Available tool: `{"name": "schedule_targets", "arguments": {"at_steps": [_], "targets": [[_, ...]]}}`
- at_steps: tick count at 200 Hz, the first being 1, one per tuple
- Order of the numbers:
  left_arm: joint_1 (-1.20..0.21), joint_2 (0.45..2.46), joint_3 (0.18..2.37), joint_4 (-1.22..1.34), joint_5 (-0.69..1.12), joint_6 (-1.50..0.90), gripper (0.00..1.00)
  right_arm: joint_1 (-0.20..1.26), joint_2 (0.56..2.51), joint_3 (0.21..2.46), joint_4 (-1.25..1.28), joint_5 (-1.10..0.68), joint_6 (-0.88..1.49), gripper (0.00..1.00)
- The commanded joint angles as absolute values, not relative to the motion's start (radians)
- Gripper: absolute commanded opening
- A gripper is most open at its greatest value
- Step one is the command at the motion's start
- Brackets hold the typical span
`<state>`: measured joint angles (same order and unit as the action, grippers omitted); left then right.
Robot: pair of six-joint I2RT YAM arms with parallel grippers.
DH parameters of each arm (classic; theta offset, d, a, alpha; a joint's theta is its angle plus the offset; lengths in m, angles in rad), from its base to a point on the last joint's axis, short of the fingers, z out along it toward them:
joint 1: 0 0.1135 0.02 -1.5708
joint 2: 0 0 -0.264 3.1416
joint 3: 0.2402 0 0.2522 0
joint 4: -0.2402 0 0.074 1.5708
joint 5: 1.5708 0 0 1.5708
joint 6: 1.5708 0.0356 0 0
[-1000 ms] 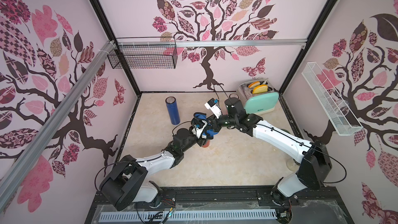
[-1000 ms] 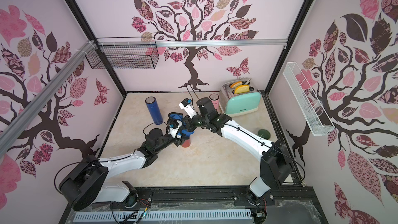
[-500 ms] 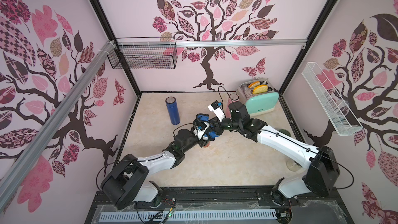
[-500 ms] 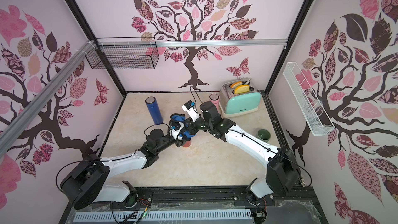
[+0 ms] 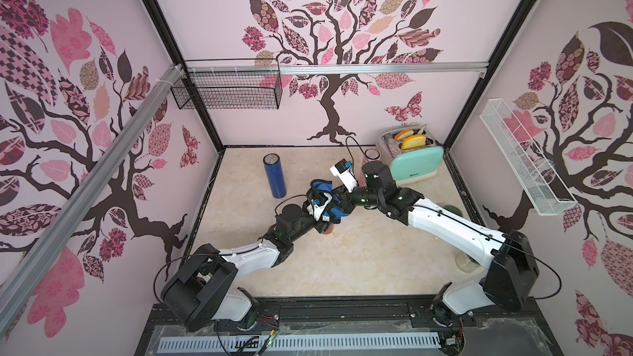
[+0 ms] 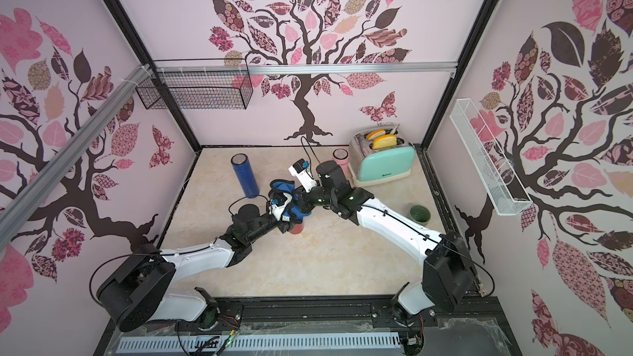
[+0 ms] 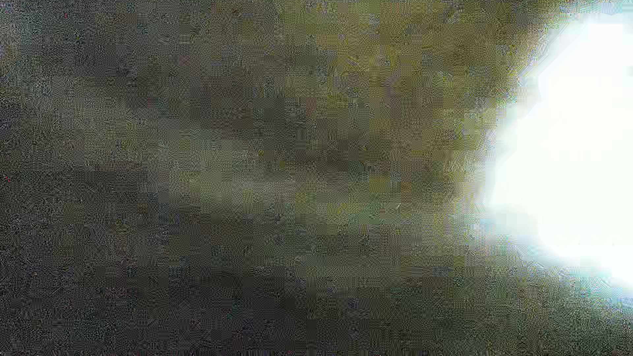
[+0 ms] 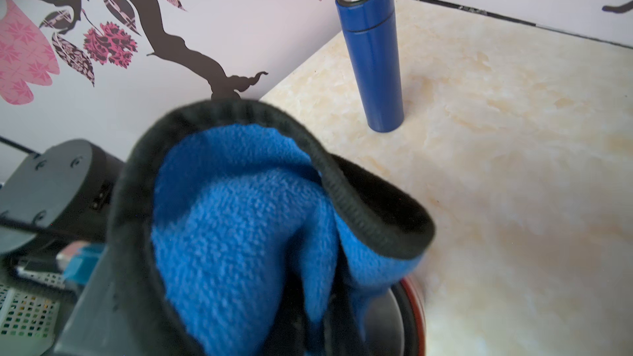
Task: Wipe the surface of the thermos
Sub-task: Wipe the dirt from the surface of the thermos.
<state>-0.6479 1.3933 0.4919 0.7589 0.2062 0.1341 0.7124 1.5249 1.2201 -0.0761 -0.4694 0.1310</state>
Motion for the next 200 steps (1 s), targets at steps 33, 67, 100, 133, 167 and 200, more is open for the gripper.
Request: {"name": "schedule_targets", "arguments": {"at_steps": [33,67,100,133,167,200], "targets": [[-0.669,1.404,0.482,0.656,0.261,0.170,0.00,0.716,1.645,1.228,-0.121,-0.393,0.102,0.00],[-0.667,1.410,0.483,0.657,0.246,0.167,0.00,0.716,1.535,1.109,-0.164,-0.365,0.119,0.00],[-0.664,1.424,0.486,0.661,0.235,0.158,0.00,0.716,1.419,1.013,-0.233,-0.327,0.133,0.00],[-0.664,1.430,0.488,0.668,0.242,0.152,0.00,0.715,1.387,1.001,-0.258,-0.303,0.127,0.00],[-0.665,1.424,0.483,0.670,0.254,0.152,0.00,0.708,1.486,1.078,-0.194,-0.322,0.120,0.00],[-0.664,1.405,0.474,0.665,0.256,0.163,0.00,0.701,1.623,1.190,-0.131,-0.343,0.116,0.00]]}}
